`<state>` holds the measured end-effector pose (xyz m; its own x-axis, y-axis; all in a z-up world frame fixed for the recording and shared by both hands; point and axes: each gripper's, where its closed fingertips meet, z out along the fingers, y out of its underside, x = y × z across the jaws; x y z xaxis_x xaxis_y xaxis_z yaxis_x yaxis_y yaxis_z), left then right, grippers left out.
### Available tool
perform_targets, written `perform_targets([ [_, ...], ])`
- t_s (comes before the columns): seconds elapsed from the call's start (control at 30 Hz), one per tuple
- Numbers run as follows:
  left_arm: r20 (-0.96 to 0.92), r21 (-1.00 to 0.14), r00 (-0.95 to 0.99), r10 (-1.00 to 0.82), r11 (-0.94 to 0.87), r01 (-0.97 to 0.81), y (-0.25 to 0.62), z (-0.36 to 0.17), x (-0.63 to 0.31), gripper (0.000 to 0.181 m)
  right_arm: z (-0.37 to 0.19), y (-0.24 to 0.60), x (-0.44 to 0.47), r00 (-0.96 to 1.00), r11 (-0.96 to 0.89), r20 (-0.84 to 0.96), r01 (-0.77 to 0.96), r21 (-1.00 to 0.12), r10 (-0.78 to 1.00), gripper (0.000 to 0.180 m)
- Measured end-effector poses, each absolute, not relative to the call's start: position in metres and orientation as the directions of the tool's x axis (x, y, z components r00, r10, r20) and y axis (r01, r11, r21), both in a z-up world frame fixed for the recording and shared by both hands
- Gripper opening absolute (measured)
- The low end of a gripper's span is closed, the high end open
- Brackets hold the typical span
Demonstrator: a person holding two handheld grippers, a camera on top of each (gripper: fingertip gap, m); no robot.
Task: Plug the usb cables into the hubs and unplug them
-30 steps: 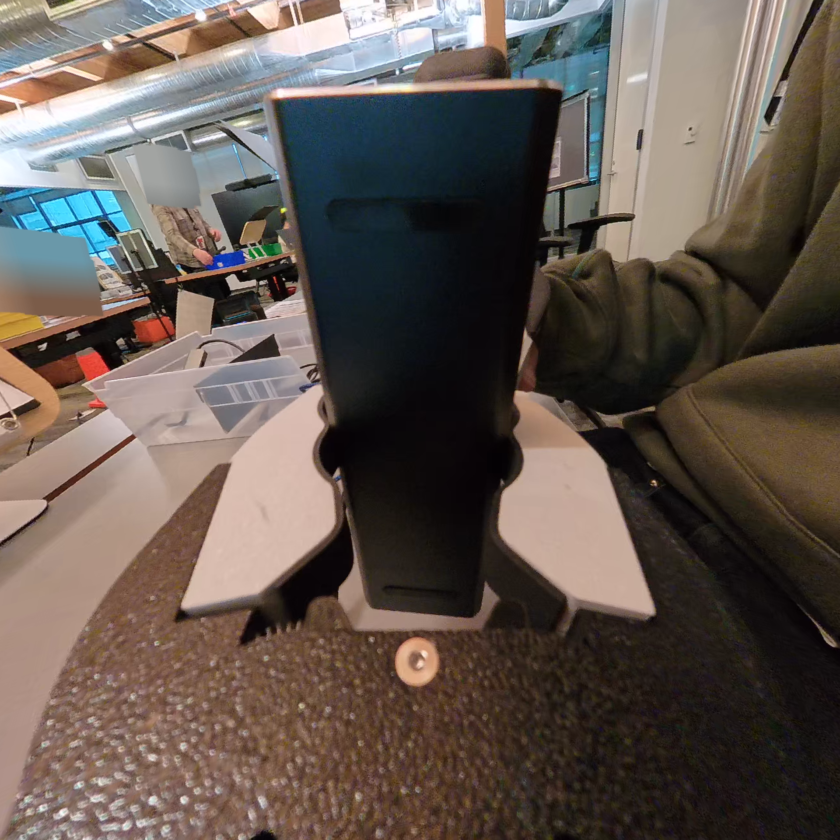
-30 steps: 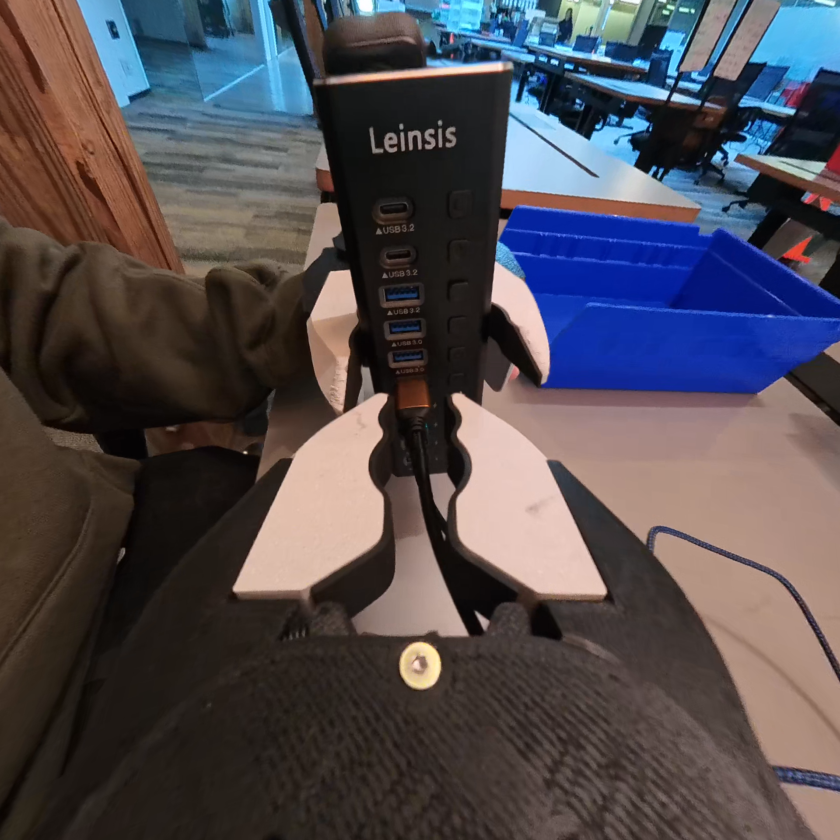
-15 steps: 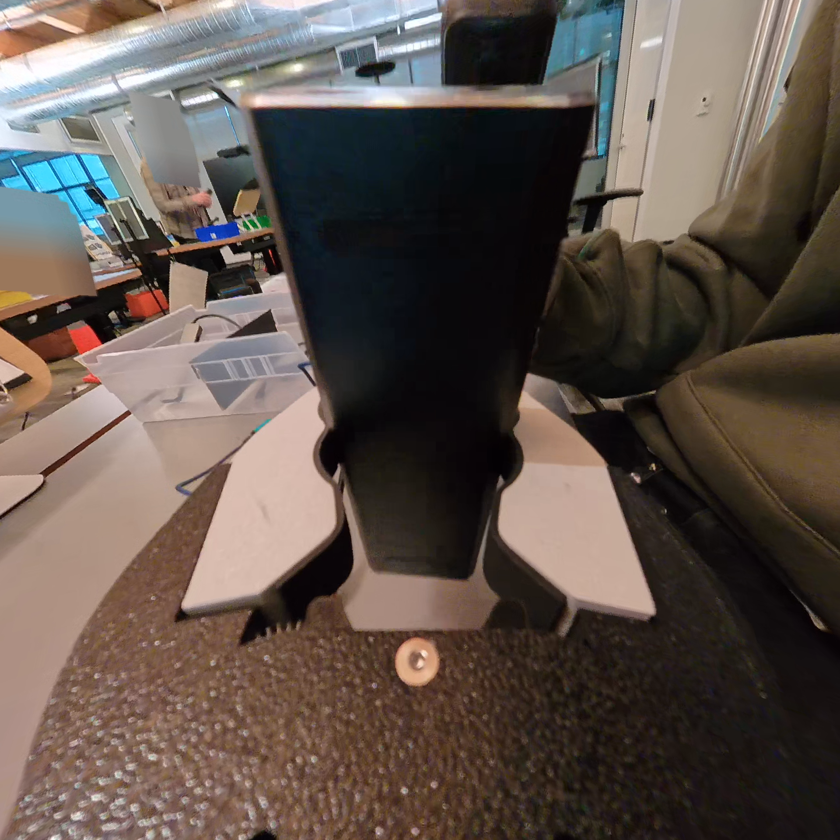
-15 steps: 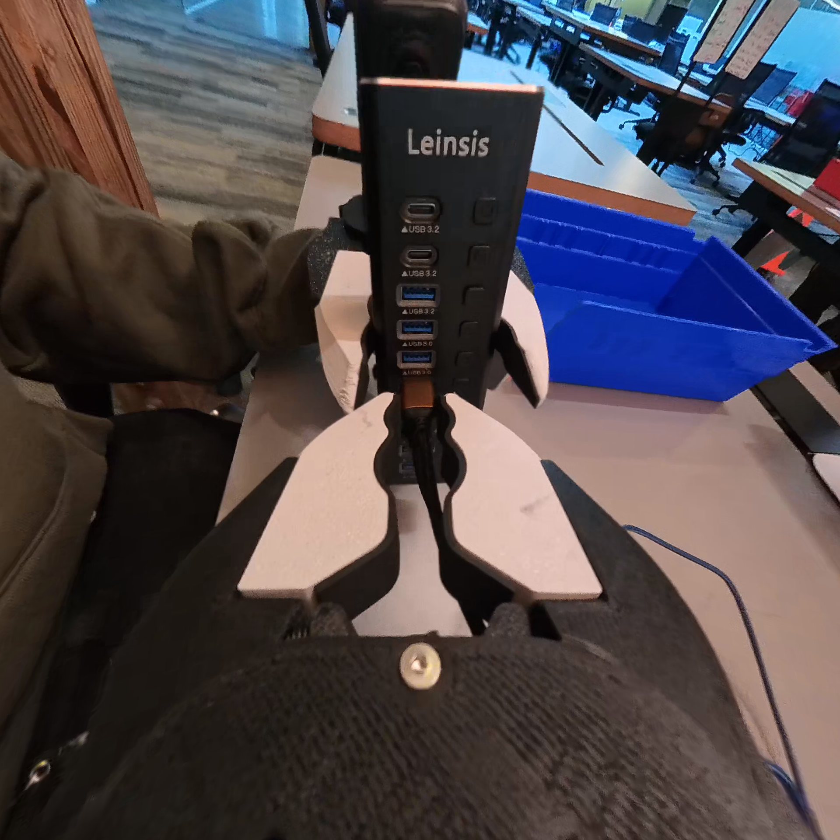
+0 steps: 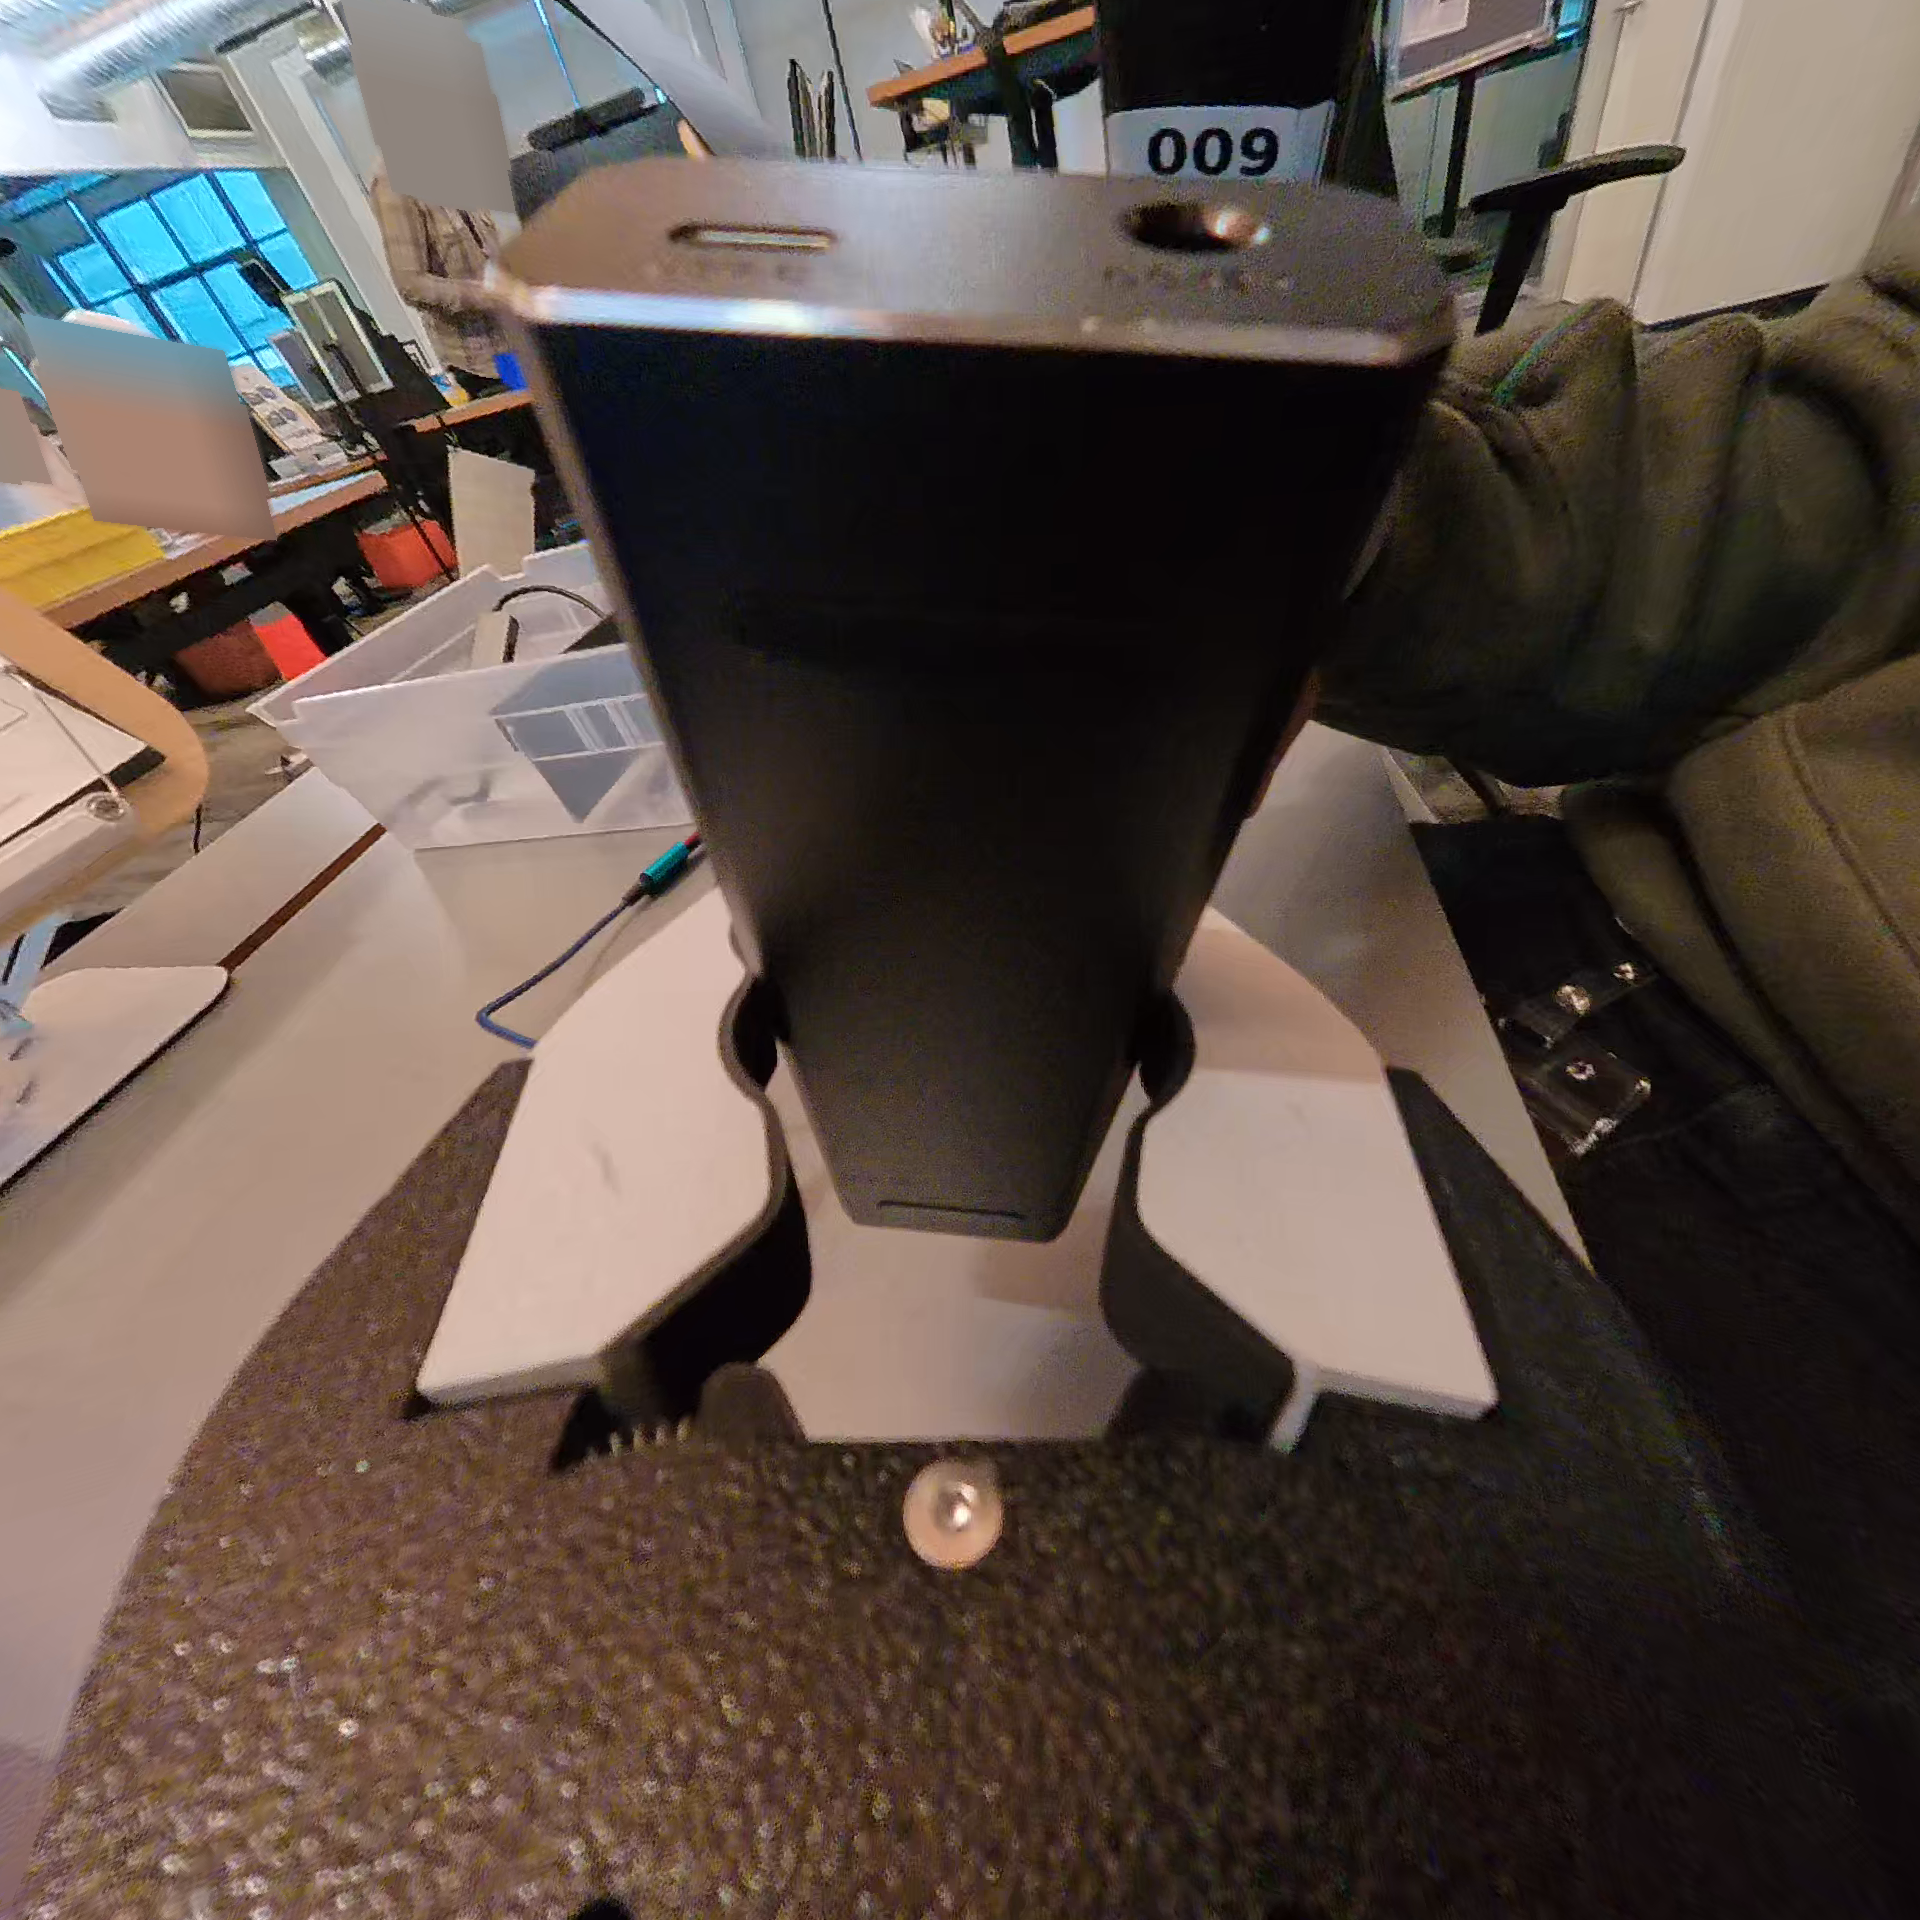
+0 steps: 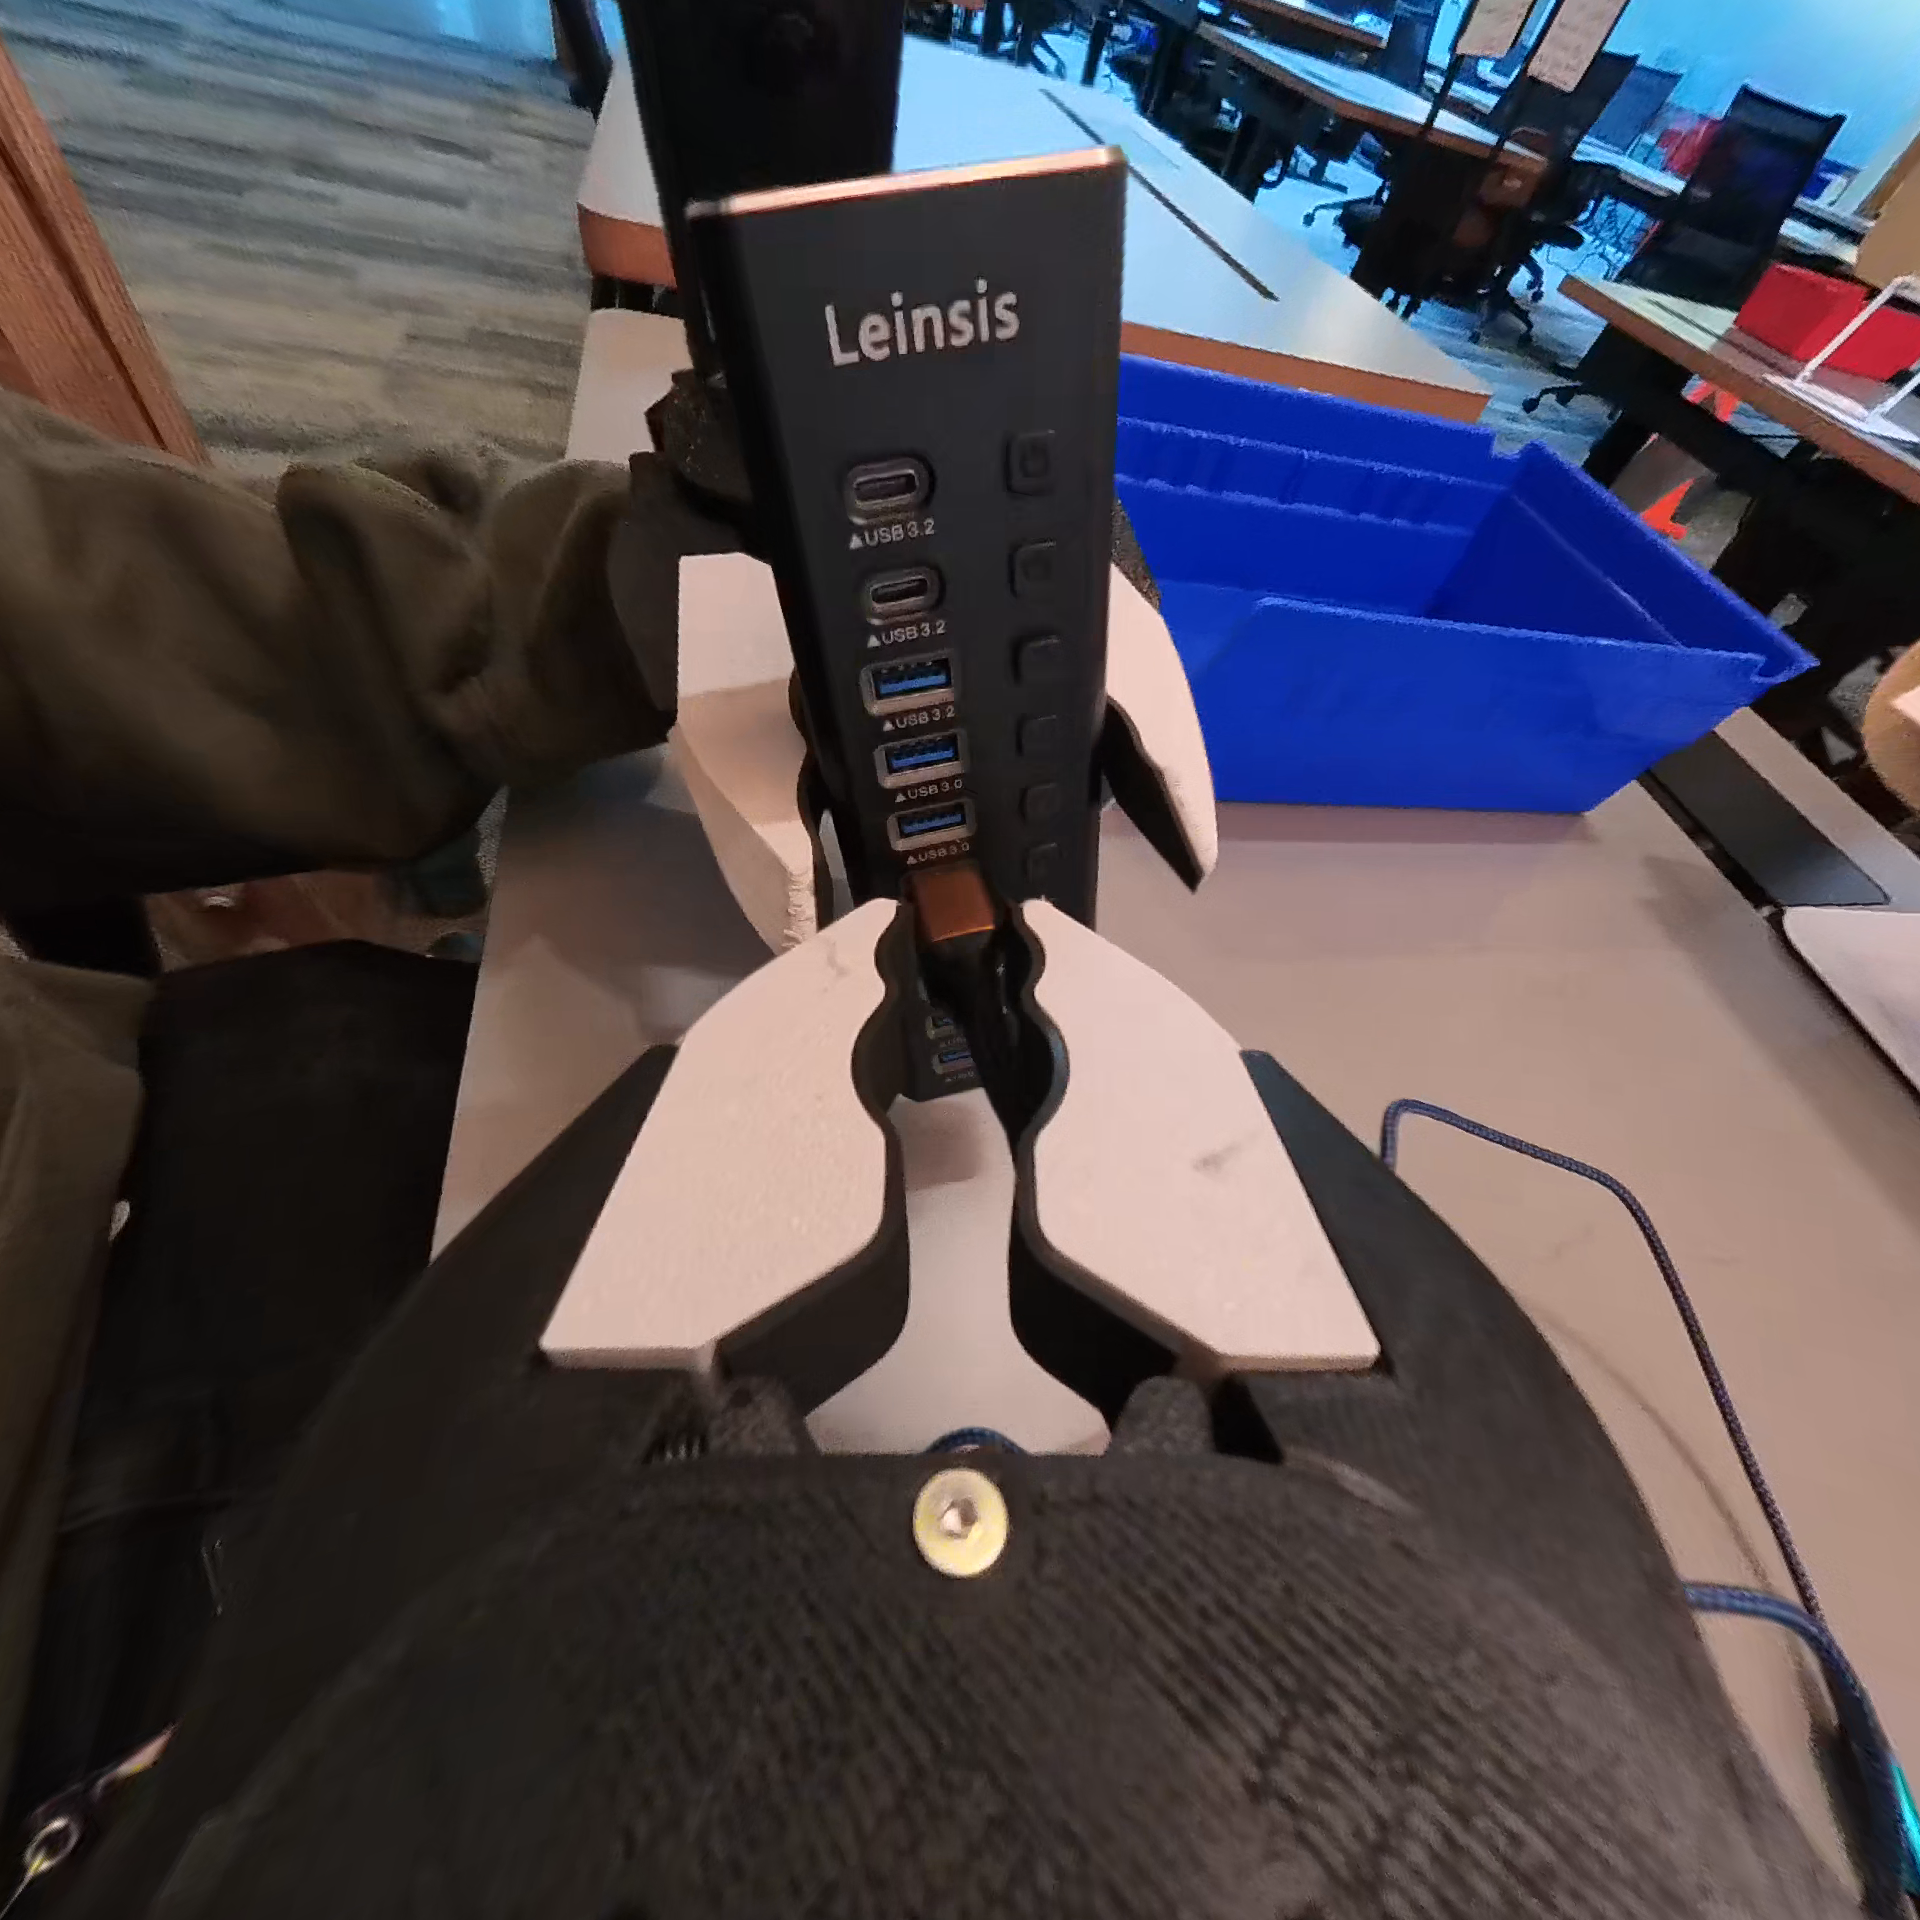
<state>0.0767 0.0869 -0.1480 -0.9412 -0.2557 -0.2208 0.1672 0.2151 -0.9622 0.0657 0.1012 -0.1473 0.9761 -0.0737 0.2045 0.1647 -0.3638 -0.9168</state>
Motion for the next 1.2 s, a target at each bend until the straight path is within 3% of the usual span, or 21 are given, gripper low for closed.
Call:
perform_targets([
  [0.03,-0.22,-0.963,-0.94,-0.259,0.213,0.167,0.088,-0.149,0.077,0.069,-0.148,0.102,0.067,0.977,-0.361,0.199,0.158,-0.919,-0.079,0.017],
  [0.8,-0.163,-0.987,-0.971,-0.173,0.036,0.159,0.079,-0.142,0.064,0.068,-0.146,0.1,0.054,0.986,-0.234,0.164,0.166,-0.958,0.027,0.015],
  [0.9,-0.156,-0.988,-0.973,-0.168,0.011,0.156,0.081,-0.138,0.063,0.068,-0.158,0.094,0.059,0.977,-0.302,0.211,0.21,-0.93,0.027,0.024],
  [1.03,-0.166,-0.986,-0.972,-0.166,0.032,0.163,0.08,-0.14,0.063,0.068,-0.14,0.098,0.052,0.985,-0.19,0.172,0.172,-0.967,0.018,0.013],
  [1.2,-0.173,-0.985,-0.971,-0.168,0.041,0.168,0.077,-0.141,0.062,0.068,-0.144,0.098,0.052,0.984,-0.234,0.18,0.177,-0.956,0.009,0.013],
])
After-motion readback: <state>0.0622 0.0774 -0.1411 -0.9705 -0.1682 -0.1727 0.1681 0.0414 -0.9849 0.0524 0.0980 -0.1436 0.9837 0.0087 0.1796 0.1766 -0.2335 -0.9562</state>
